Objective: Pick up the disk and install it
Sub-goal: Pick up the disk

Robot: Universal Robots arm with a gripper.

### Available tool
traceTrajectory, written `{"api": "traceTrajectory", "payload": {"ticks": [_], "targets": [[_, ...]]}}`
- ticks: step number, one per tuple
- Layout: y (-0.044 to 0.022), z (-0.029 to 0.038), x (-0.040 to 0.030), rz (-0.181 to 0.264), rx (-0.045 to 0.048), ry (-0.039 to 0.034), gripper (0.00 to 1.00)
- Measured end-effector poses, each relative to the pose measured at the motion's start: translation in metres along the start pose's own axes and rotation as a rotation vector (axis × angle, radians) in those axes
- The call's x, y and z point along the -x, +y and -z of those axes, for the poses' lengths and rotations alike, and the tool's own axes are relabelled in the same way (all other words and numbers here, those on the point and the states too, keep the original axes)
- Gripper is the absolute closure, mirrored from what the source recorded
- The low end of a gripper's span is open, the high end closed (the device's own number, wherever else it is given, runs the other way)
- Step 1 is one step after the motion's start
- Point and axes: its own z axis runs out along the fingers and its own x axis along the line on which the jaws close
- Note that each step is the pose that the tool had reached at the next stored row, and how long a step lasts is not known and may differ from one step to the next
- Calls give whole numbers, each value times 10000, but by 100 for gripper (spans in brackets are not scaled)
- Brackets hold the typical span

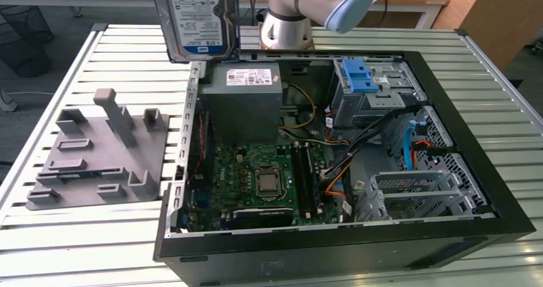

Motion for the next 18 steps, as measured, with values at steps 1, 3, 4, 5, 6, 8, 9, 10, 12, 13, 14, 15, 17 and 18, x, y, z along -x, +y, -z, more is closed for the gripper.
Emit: {"api": "traceTrajectory", "payload": {"ticks": [1, 3, 4, 5, 6, 8, 9, 10, 12, 13, 14, 15, 17, 18], "targets": [[-43, 0, -3, -1, 0, 1, 64], [-131, 0, -9, -1, 0, 0, 64], [-177, 0, -11, 0, -1, 0, 64], [-217, 0, -12, 0, -1, -1, 64], [-252, 0, -13, -1, 0, 1, 64], [-328, 0, -16, 0, 0, 0, 64], [-372, 0, -17, -1, 0, 0, 64], [-416, 0, -19, -1, 0, 0, 64], [-494, 0, -22, -1, 0, 0, 64], [-521, 0, -23, 0, 1, 1, 64], [-537, -1, -23, 0, 0, 0, 64], [-544, 0, -24, 0, 1, 1, 64], [-545, 0, -24, -2, 0, 0, 64], [-546, 0, -30, 0, 0, 1, 64]]}}
